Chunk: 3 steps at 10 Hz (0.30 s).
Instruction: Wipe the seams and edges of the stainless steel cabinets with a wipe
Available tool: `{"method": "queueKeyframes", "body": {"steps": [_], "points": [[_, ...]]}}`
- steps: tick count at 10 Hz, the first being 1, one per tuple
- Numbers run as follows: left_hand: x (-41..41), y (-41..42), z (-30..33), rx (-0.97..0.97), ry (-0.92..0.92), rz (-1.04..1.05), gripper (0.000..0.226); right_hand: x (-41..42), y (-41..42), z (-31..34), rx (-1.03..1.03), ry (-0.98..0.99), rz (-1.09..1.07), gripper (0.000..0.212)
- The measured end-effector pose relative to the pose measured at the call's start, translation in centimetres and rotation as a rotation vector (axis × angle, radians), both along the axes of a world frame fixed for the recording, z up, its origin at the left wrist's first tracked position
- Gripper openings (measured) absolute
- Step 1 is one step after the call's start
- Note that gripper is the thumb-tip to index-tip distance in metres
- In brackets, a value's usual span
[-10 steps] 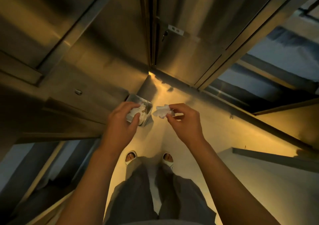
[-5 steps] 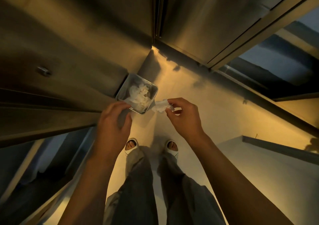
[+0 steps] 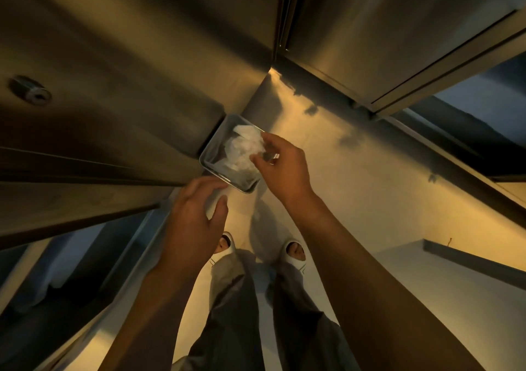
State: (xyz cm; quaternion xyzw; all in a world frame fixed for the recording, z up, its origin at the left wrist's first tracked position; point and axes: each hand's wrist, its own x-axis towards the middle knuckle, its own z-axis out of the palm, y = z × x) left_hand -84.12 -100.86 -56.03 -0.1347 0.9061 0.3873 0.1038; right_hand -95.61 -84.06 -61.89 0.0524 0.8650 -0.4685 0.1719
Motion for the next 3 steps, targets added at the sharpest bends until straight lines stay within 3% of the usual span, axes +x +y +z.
{"method": "queueKeyframes", "body": {"steps": [3], "points": [[0.2,0.0,-0.2,0.01,0.009,0.038,0.027,3.3,1.9,-0.9,0.024,-0.038,0.012,0.046]]}}
